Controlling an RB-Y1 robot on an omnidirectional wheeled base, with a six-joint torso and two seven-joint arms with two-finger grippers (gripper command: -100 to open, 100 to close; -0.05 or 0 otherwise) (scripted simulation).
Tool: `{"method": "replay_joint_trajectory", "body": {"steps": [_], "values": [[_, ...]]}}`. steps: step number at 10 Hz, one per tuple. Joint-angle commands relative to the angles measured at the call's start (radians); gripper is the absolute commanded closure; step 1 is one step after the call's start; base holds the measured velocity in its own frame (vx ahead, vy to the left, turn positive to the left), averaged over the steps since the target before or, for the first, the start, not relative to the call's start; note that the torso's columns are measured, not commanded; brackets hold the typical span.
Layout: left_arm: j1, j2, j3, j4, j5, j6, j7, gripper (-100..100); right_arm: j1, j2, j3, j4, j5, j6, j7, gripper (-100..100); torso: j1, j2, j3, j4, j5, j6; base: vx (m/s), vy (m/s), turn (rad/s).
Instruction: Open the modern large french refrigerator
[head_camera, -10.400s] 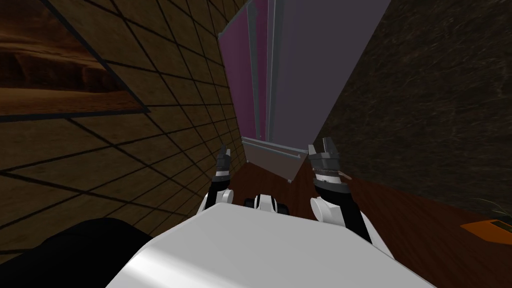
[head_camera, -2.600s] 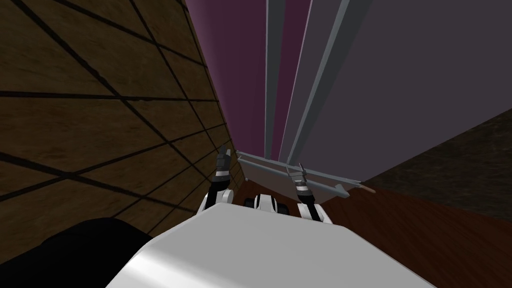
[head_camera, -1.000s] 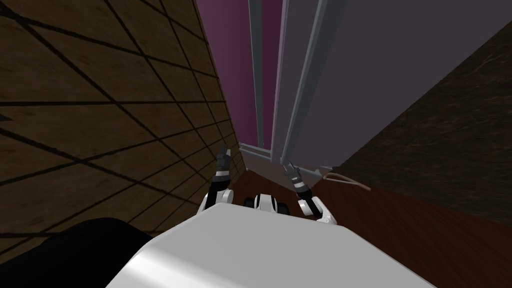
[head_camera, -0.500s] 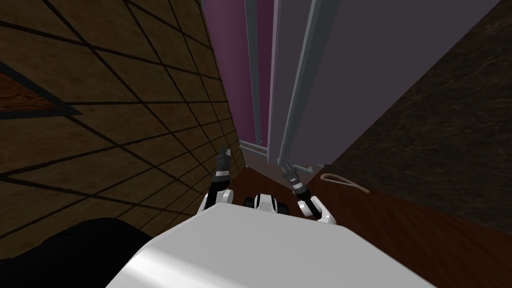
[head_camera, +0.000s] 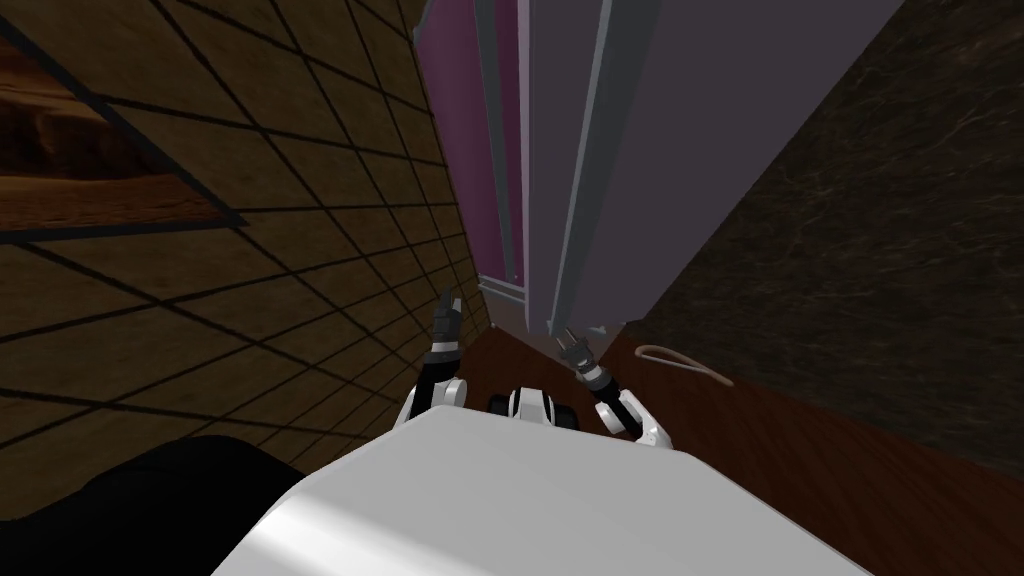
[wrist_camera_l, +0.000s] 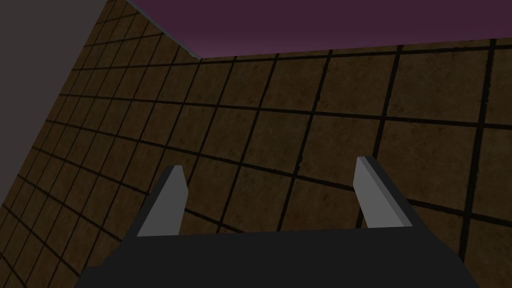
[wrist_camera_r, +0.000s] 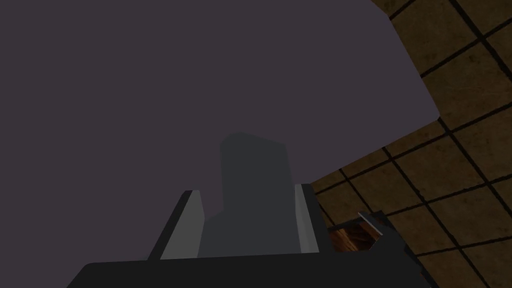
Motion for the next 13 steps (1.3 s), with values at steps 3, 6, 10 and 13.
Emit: {"method": "replay_joint_trajectory", "body": {"steps": [3,6,10,13], "values": [[0.0,0.0,0.0,0.0,0.0,0.0,0.0,0,-0.006,-0.024,0.045,0.0,0.017,-0.043,-0.035,100,0.0,-0.006,-0.003,-0.005,-0.001,-0.003,-0.063,-0.175,0.103],[0.0,0.0,0.0,0.0,0.0,0.0,0.0,0,-0.01,-0.047,0.086,-0.014,0.031,-0.082,-0.067,100,-0.003,-0.002,-0.002,-0.003,-0.001,0.002,-0.085,-0.181,0.104],[0.0,0.0,0.0,0.0,0.0,0.0,0.0,0,-0.012,-0.063,0.113,-0.023,0.04,-0.108,-0.089,100,0.001,-0.003,-0.002,-0.001,0.0,0.001,-0.077,-0.161,0.062],[0.0,0.0,0.0,0.0,0.0,0.0,0.0,0,-0.061,-0.086,0.102,-0.027,0.042,-0.054,-0.148,-100,0.002,-0.006,-0.003,-0.007,-0.001,0.0,-0.071,0.006,0.006]]}}
